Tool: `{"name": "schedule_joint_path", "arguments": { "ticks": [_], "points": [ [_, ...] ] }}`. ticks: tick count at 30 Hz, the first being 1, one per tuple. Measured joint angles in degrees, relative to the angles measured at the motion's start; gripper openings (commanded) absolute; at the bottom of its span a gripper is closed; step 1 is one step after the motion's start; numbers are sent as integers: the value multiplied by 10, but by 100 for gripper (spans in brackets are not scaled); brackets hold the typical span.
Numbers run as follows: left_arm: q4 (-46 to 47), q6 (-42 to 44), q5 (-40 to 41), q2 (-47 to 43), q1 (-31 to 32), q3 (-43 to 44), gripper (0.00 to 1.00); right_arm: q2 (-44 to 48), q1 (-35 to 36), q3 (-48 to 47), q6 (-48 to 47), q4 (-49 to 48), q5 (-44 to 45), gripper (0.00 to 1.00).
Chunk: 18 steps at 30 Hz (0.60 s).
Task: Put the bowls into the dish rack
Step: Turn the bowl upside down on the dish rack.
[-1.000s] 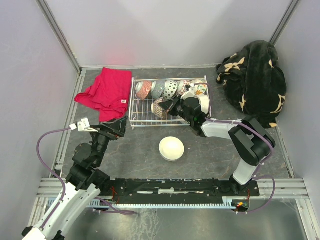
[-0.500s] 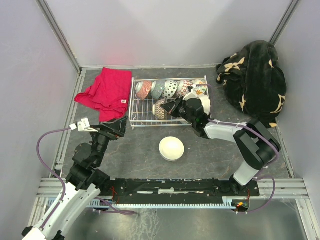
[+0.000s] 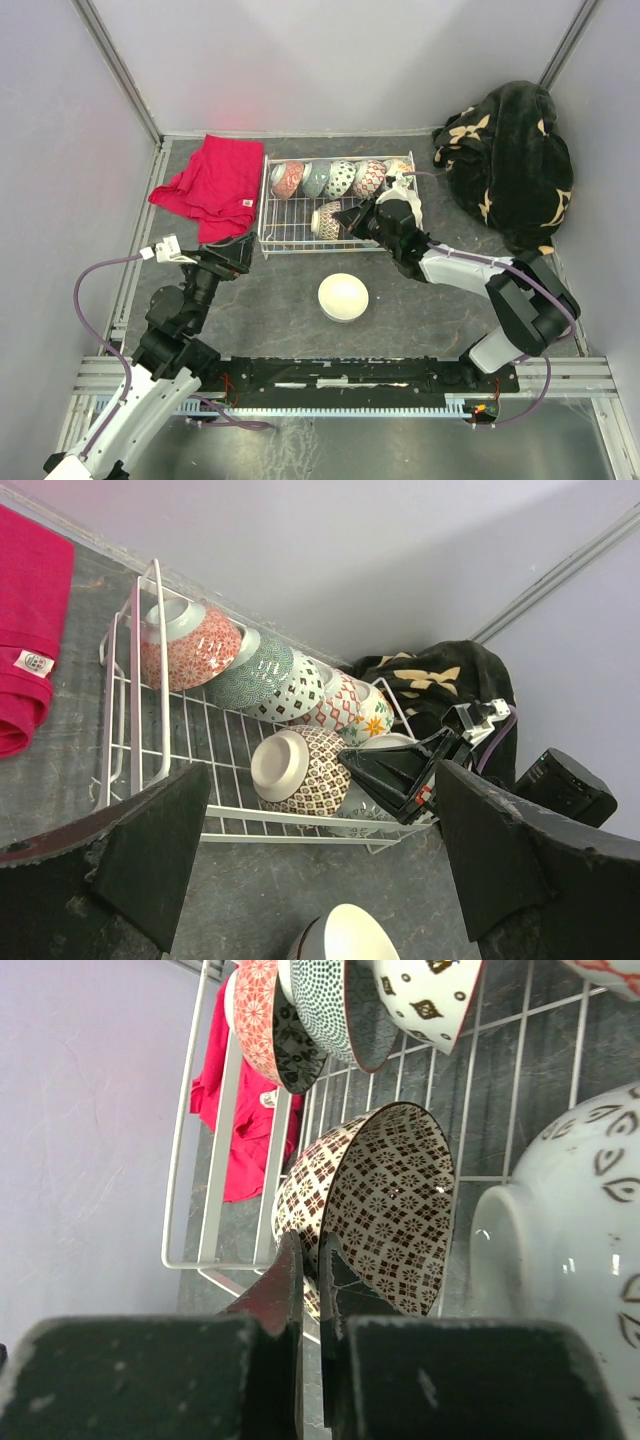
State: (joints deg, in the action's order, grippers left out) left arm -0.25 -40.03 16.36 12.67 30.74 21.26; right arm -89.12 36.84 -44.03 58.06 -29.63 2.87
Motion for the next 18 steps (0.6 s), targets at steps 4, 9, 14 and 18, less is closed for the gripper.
{"name": "schedule_joint_path", "arguments": {
  "ticks": [4, 9, 14, 18],
  "points": [
    [0, 0, 0, 0, 0, 0, 99, 11, -1, 6, -5, 14, 11, 7],
    [0, 0, 0, 1, 0, 0, 99, 25, -3, 17, -5, 22, 23, 10],
    [2, 0, 0, 1, 0, 0, 99, 41, -4, 23, -8, 42, 33, 14],
    [2, 0, 0, 1, 0, 0, 99, 54, -7, 27, -9, 61, 39, 15]
  ]
}}
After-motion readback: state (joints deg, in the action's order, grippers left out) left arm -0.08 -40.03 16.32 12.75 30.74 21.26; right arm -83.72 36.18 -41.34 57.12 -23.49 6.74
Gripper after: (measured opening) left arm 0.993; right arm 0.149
